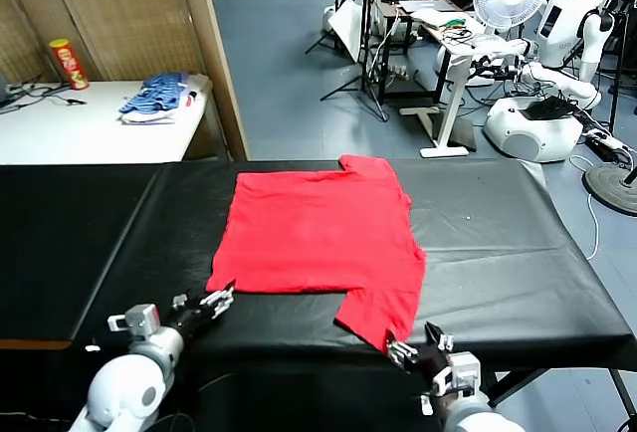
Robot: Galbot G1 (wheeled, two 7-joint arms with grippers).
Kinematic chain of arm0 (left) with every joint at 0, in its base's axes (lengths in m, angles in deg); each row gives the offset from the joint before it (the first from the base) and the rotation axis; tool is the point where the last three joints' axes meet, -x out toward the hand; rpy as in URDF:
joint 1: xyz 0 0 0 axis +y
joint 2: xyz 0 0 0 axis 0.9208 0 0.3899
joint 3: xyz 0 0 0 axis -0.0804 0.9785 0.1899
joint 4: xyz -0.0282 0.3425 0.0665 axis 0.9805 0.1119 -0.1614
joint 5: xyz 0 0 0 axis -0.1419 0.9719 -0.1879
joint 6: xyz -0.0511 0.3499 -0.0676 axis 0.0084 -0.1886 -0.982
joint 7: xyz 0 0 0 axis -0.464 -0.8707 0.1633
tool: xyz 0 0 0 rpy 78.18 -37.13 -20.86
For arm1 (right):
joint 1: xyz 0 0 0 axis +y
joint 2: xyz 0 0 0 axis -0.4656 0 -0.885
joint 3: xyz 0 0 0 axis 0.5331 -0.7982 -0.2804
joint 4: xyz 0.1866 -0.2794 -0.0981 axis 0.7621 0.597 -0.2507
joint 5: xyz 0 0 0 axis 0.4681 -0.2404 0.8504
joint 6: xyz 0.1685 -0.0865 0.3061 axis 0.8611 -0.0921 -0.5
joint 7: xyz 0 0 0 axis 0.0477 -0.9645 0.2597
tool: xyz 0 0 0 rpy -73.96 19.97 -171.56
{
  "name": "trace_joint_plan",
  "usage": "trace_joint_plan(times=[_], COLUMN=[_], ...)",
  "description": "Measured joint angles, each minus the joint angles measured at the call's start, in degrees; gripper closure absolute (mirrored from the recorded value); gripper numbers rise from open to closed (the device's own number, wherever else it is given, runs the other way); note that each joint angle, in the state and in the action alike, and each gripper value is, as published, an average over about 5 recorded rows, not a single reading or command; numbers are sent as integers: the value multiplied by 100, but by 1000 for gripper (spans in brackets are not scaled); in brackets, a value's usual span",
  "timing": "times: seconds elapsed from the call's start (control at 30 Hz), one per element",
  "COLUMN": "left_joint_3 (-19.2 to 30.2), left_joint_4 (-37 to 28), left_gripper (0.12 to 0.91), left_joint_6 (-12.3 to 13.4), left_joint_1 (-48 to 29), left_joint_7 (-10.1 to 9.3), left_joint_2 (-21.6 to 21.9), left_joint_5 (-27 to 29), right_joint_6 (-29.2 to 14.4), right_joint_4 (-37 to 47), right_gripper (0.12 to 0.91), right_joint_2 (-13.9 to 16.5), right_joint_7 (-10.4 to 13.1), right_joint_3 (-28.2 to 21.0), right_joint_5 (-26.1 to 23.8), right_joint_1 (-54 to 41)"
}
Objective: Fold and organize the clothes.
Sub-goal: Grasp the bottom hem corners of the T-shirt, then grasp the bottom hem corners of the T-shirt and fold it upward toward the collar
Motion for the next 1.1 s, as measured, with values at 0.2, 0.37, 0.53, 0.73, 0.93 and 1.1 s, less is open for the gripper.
trace_joint_plan(times=[0.2,0.37,0.53,0.73,0.93,1.1], left_joint_3=[58,32,-98,-234,-193,-54], left_joint_4=[176,437,856,1428,1589,1420], left_gripper=[903,904,904,904,904,904], left_joint_6=[-29,-67,-132,-166,-39,73], left_joint_1=[104,292,639,1103,1023,698], left_joint_7=[31,-88,-300,-427,-444,-437], left_joint_2=[-18,-30,-32,-62,-240,-385], left_joint_5=[166,318,336,321,326,352], right_joint_6=[298,423,305,-154,-683,-1109], right_joint_4=[-365,-763,-902,-708,-97,558], right_gripper=[903,903,903,903,903,903], right_joint_2=[84,199,325,461,614,740], right_joint_7=[74,67,23,-125,-303,-421], right_joint_3=[177,354,512,624,559,442], right_joint_5=[-26,-46,95,458,705,746], right_joint_1=[250,516,588,260,-446,-1130])
